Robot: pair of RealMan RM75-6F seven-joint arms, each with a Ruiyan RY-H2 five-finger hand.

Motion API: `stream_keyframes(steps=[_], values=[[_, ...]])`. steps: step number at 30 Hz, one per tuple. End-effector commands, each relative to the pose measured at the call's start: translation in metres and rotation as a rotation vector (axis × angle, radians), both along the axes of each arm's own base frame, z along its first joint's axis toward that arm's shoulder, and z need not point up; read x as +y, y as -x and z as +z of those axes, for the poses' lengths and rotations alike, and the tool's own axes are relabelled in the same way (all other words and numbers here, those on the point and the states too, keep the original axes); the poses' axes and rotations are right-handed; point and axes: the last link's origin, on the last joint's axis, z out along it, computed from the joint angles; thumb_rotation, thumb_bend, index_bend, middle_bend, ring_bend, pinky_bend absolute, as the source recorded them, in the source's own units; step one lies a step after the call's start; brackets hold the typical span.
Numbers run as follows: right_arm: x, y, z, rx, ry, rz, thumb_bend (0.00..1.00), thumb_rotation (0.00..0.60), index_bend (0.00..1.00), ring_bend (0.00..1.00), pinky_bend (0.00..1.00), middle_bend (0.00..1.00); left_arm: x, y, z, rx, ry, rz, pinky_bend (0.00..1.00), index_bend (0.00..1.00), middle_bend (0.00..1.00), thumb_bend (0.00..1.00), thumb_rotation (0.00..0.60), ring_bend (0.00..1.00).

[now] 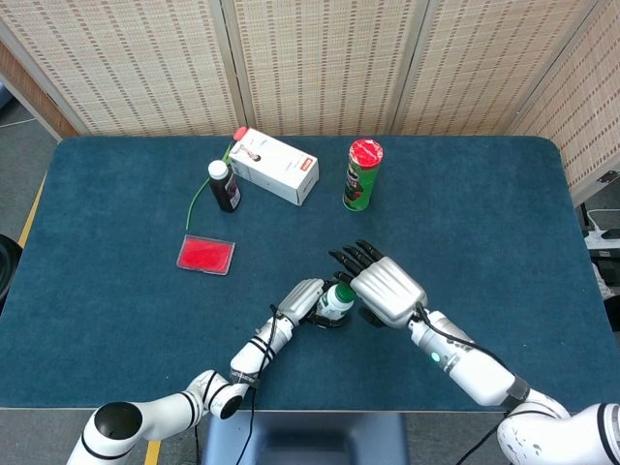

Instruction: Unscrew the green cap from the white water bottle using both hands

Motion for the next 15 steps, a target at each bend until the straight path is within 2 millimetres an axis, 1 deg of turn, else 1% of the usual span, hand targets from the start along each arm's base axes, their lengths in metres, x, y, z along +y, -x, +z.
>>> stream_keyframes(steps=[1, 15], values=[[-0.002, 0.001, -0.004, 0.018, 0.006, -0.009, 0.29, 0.600, 0.26, 0.00, 0.00, 0.00, 0.000, 0.000, 0.000, 0.000, 0.000, 0.000, 0.56, 0.71, 0.96, 0.93, 0.600, 0.63], [-0.005, -0.002, -0.014, 0.021, 0.008, -0.027, 0.29, 0.600, 0.32, 0.00, 0.00, 0.00, -0.001, 0.001, -0.001, 0.004, 0.008, -0.001, 0.56, 0.71, 0.96, 0.93, 0.600, 0.63]])
